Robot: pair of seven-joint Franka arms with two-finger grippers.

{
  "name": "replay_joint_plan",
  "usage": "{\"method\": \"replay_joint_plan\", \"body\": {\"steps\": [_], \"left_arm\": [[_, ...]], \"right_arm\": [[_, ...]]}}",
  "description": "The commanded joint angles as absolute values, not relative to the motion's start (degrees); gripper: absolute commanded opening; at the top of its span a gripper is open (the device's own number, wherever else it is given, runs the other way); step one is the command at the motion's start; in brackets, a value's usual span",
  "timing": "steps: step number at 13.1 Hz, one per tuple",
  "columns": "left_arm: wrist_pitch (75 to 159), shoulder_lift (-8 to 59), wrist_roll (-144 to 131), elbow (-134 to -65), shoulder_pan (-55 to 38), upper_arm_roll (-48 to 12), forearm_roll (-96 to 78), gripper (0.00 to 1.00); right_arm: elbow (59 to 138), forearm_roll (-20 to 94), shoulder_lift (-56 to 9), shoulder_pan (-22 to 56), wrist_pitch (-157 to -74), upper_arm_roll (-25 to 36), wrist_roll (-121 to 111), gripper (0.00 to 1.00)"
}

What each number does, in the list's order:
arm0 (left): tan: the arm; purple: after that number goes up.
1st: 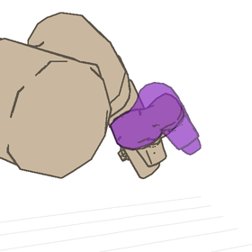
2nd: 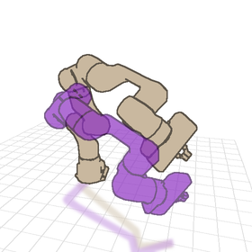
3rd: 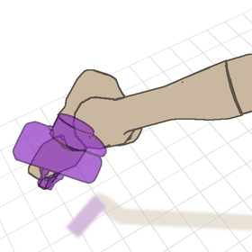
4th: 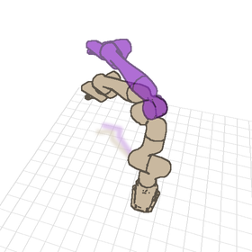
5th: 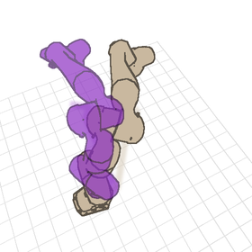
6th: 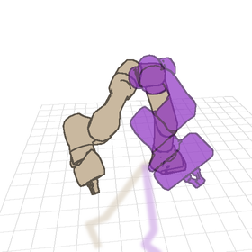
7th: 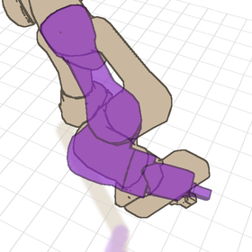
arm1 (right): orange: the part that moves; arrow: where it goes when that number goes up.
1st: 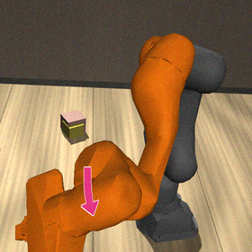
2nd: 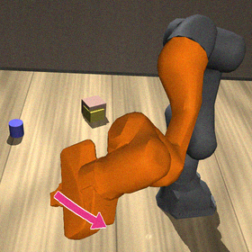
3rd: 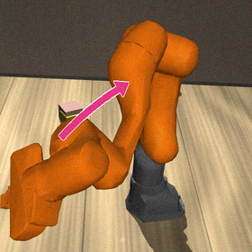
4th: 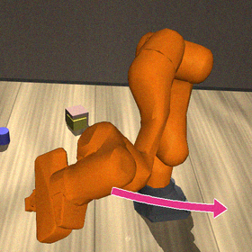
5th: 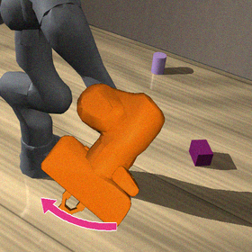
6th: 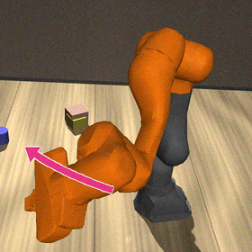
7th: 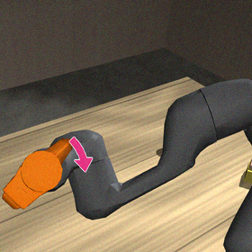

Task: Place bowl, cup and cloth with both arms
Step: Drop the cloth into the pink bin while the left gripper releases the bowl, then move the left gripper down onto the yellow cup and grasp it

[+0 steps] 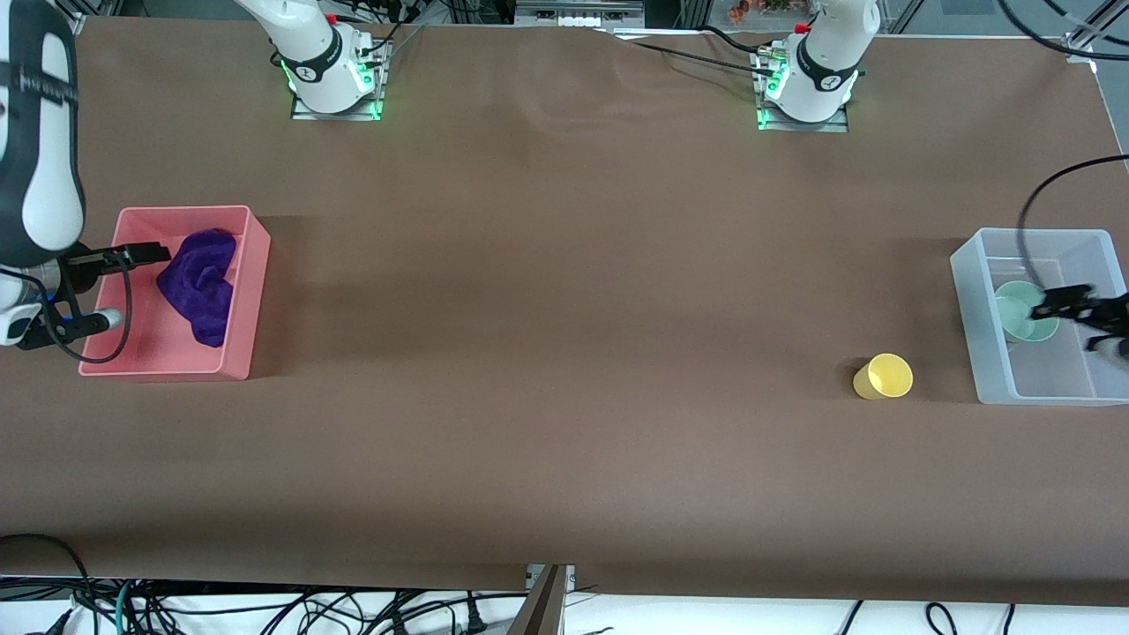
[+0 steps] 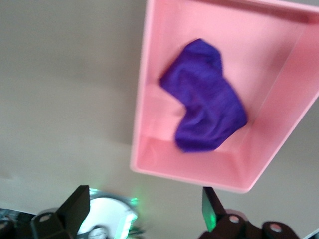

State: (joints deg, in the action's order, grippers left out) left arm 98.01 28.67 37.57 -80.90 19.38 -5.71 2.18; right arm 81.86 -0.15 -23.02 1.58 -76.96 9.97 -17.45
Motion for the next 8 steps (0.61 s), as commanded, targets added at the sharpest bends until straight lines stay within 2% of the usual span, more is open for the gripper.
{"method": "replay_joint_plan", "body": {"steps": [1,4,5,7,8], "left_arm": [[101.2,31.1,28.7,-82.7,15.7,-5.5,1.7,1.0],[118.2,31.3,24.6,-93.6,14.2,-5.5,1.8,0.99],[122.7,31.4,24.3,-96.3,14.0,-5.5,1.7,0.94],[126.8,33.6,22.9,-97.7,13.7,-5.6,1.7,0.7],[127.4,34.9,22.4,-97.6,13.6,-5.6,1.5,0.5]], "right_arm": [[78.5,0.3,-21.8,1.4,-72.8,3.0,-3.6,1.0],[73.6,0.2,-19.9,1.5,-72.1,-0.6,-1.1,1.0],[71.7,-0.1,-19.0,1.4,-70.9,-0.8,-1.1,1.0],[66.7,-0.3,-18.0,1.4,-69.7,-0.4,-1.0,1.0],[64.9,-0.4,-17.9,1.2,-70.2,-0.1,-1.1,1.0]]}}
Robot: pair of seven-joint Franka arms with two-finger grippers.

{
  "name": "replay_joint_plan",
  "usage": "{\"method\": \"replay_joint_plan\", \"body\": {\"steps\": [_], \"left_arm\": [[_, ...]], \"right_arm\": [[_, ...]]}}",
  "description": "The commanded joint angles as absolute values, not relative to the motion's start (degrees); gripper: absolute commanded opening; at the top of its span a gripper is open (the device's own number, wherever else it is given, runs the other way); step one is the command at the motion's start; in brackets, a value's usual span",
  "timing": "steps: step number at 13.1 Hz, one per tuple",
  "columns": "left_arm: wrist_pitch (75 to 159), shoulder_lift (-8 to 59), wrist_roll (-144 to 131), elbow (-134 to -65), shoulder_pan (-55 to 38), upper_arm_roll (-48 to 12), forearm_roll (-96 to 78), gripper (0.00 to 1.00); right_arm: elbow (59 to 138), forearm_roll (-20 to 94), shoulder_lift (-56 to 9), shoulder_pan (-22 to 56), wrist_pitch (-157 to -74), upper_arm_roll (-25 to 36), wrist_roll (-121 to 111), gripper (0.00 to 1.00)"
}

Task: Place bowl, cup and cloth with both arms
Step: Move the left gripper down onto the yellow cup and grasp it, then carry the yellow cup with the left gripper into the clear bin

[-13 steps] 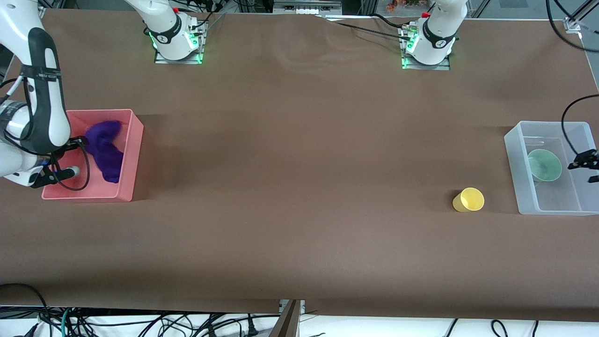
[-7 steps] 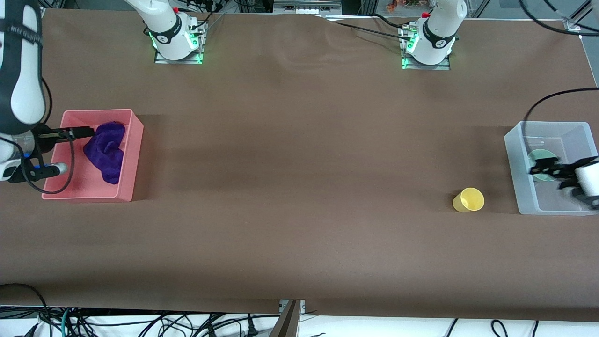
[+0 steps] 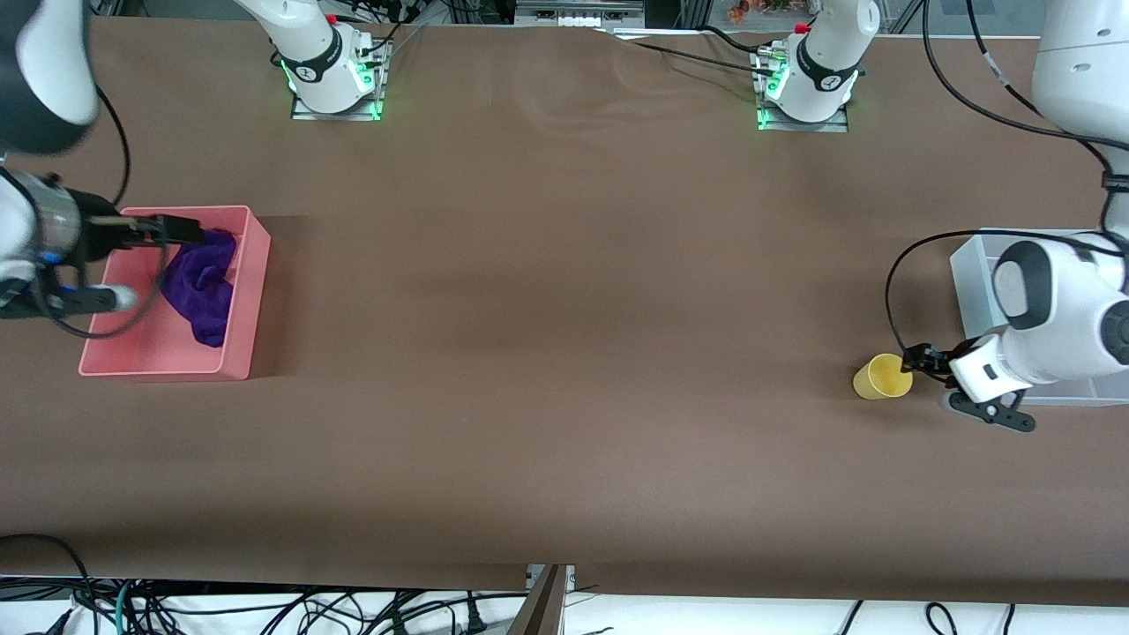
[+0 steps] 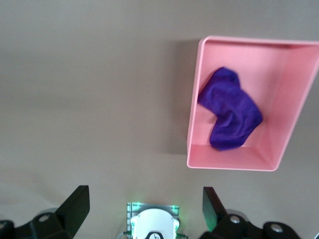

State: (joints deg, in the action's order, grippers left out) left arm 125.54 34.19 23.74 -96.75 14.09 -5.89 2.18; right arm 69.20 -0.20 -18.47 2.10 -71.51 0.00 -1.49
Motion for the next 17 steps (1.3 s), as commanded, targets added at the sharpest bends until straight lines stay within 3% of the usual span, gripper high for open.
{"method": "replay_joint_plan", "body": {"steps": [1,2,3,7,9,11,13,17], "left_arm": [[127.6,35.5,21.4,-97.6,13.5,-5.6,0.4,0.34],[127.5,35.8,21.0,-97.6,13.4,-5.6,-1.2,0.08],[127.3,35.7,21.1,-97.6,13.3,-5.6,-1.3,0.0],[125.2,33.4,21.6,-96.9,13.4,-5.6,-1.2,0.0],[116.3,30.2,21.6,-93.8,13.4,-5.6,-0.6,0.0],[102.1,27.5,24.9,-87.1,14.1,-4.8,1.3,0.0],[94.3,26.4,31.8,-83.0,16.4,-3.6,7.3,0.0],[98.1,27.6,43.4,-84.3,25.9,-3.7,11.6,0.0]], "right_arm": [[63.6,-1.3,-17.9,1.2,-70.7,0.3,-1.1,1.0],[63.0,-2.7,-17.8,1.2,-72.1,0.6,-1.1,1.0],[63.1,-3.7,-16.4,1.2,-73.5,0.4,-1.1,1.0],[63.3,-5.9,-15.2,1.1,-70.7,-0.2,-1.0,1.0],[63.8,-5.5,-13.8,1.1,-68.6,0.0,-0.5,1.0],[69.1,-5.2,-10.6,1.0,-68.9,0.2,-1.0,1.0],[72.9,-5.2,-8.3,1.0,-68.8,0.4,-1.3,1.0],[78.8,-5.0,-4.5,-1.0,-71.0,0.4,-6.2,1.0]]}}
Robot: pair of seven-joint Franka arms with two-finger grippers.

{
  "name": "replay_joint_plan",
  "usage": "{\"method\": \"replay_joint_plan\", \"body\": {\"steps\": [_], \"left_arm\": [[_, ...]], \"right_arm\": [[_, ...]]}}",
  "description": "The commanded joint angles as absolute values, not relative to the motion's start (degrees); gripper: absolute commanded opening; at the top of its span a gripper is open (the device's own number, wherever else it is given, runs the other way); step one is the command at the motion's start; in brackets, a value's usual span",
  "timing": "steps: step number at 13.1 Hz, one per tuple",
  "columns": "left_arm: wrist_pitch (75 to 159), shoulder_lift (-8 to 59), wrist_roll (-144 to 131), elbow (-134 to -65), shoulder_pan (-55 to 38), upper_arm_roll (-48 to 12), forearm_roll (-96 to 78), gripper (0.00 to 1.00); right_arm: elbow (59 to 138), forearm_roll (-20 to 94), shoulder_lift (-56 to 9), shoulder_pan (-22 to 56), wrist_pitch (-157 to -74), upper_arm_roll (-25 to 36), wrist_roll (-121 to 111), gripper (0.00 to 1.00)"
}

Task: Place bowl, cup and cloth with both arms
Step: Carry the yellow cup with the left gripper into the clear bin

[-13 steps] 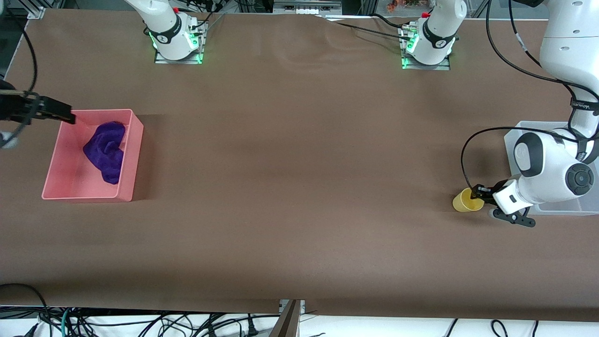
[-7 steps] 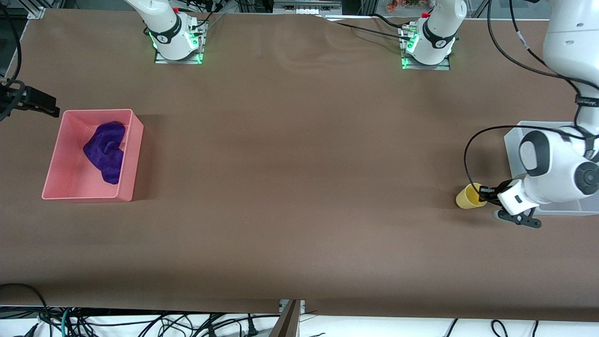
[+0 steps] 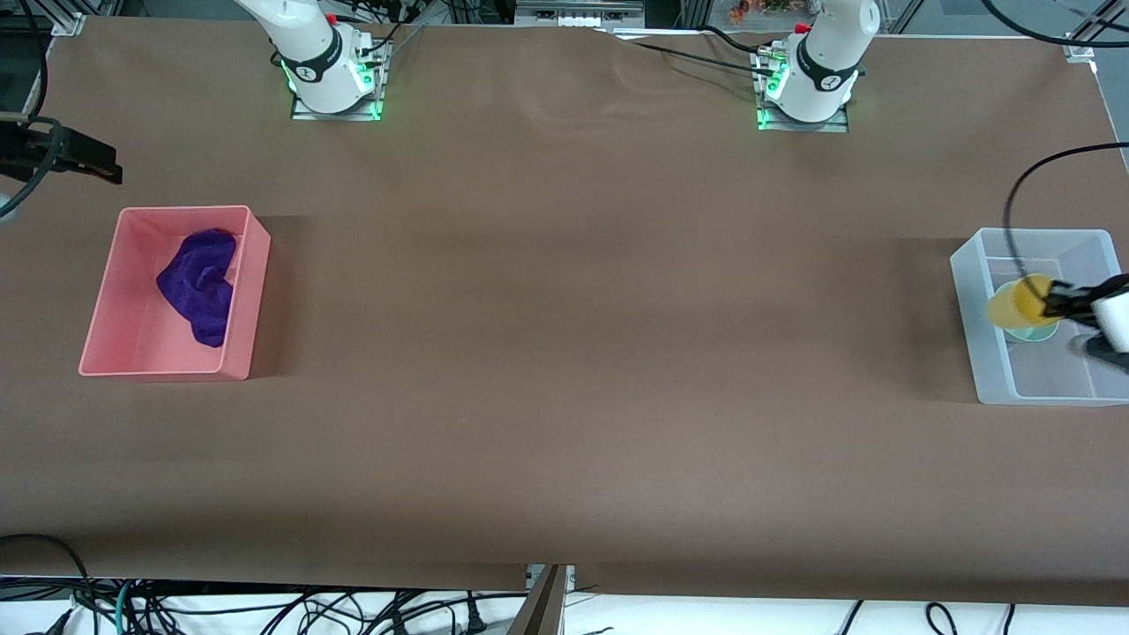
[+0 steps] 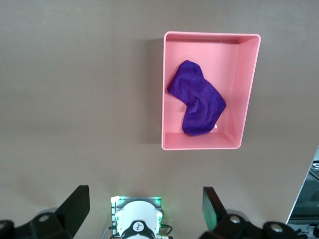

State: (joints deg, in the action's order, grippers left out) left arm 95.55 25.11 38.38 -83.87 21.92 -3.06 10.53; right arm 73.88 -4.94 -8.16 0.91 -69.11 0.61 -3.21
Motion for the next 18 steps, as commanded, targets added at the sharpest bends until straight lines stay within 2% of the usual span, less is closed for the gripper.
{"method": "replay_joint_plan", "body": {"steps": [1,6,12,13,14,15,18], "left_arm": [[102.1,28.5,46.4,-85.1,27.8,-3.7,11.6,0.0],[111.8,34.4,49.7,-85.3,31.8,-3.9,10.5,0.0],[112.0,35.6,50.5,-87.9,33.9,-3.9,10.3,0.0],[112.0,35.5,50.5,-88.2,33.9,-3.9,10.3,0.41],[112.0,35.3,50.5,-88.2,33.8,-3.9,10.3,0.92],[111.5,34.8,50.7,-87.9,33.7,-4.1,10.3,1.0],[108.4,30.4,49.9,-87.4,33.0,-7.5,10.3,1.0]], "right_arm": [[80.1,-4.3,-3.9,-1.1,-71.2,0.4,-7.6,1.0],[81.7,-4.1,-3.5,-1.1,-71.4,0.4,-7.3,1.0],[80.9,-4.0,-4.5,-1.0,-71.3,0.4,-7.6,1.0],[80.9,-4.0,-4.5,-1.1,-71.4,0.4,-7.6,1.0],[80.8,-4.0,-4.5,-1.1,-71.4,0.4,-7.6,1.0],[80.8,-4.0,-4.6,-1.1,-71.4,0.4,-7.6,1.0],[80.8,-3.3,-4.6,-1.0,-71.4,0.4,-7.6,1.0]]}}
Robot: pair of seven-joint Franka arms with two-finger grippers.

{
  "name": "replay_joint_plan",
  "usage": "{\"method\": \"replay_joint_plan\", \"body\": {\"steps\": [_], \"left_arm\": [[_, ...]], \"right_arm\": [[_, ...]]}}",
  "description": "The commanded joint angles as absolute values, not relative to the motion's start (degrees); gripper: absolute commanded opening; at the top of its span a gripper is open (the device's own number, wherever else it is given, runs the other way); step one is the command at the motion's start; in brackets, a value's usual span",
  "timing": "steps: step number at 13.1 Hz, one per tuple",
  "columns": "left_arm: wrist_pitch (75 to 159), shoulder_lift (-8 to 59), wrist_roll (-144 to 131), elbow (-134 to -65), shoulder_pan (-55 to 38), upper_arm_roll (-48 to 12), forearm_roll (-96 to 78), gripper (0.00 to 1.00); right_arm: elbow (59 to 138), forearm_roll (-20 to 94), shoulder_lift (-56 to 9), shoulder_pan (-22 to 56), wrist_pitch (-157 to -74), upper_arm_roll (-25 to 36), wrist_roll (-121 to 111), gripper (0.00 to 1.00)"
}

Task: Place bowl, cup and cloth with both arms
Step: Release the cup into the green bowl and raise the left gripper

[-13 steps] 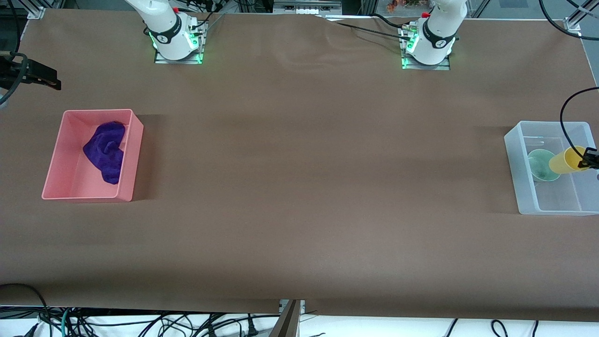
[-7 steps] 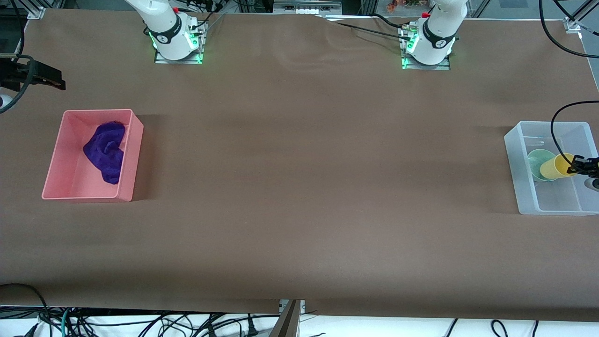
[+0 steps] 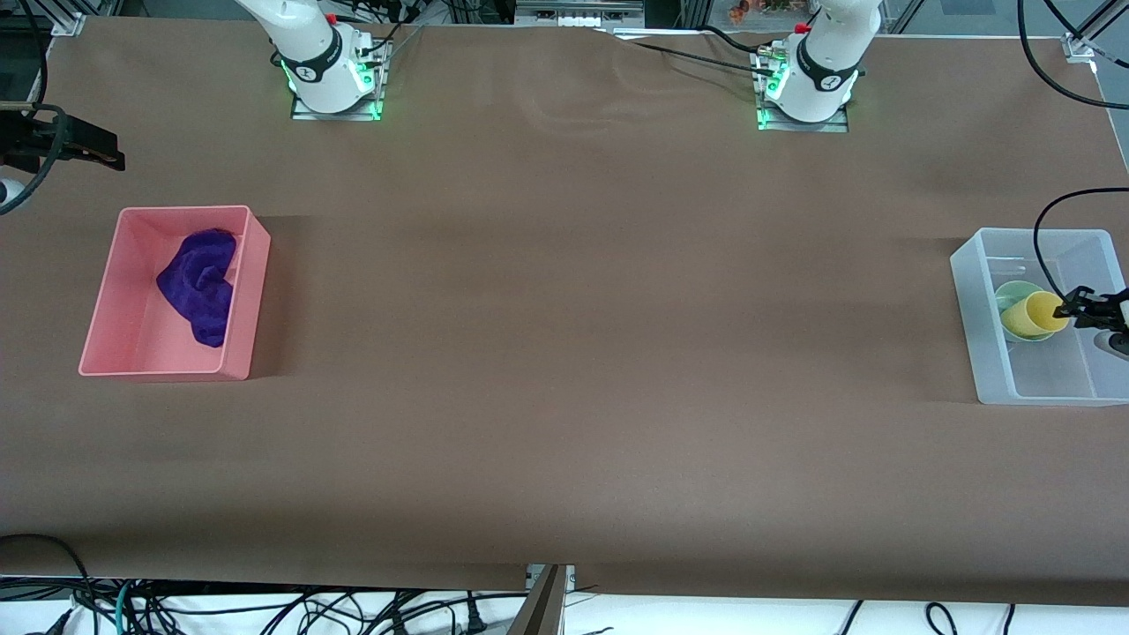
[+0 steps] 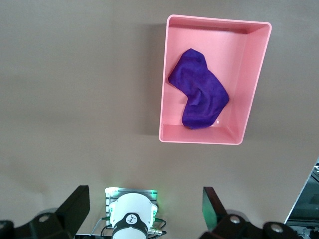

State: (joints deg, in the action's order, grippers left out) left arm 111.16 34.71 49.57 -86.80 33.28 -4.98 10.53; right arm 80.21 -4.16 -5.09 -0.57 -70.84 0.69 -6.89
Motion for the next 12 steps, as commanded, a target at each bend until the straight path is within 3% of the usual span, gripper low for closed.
{"method": "replay_joint_plan", "body": {"steps": [1,9,12], "left_arm": [[106.8,28.8,48.7,-87.4,33.0,-9.8,10.3,1.0],[92.5,18.9,17.4,-87.2,33.0,-32.8,10.5,1.0],[91.7,17.6,13.2,-86.8,32.3,-37.1,10.3,1.0]], "right_arm": [[80.8,-3.3,-4.6,-1.0,-71.4,0.4,-7.6,1.0],[80.8,-3.2,-4.6,-1.1,-71.5,0.4,-7.6,1.0],[80.8,-3.1,-4.6,-1.0,-71.5,0.4,-7.6,1.0]]}}
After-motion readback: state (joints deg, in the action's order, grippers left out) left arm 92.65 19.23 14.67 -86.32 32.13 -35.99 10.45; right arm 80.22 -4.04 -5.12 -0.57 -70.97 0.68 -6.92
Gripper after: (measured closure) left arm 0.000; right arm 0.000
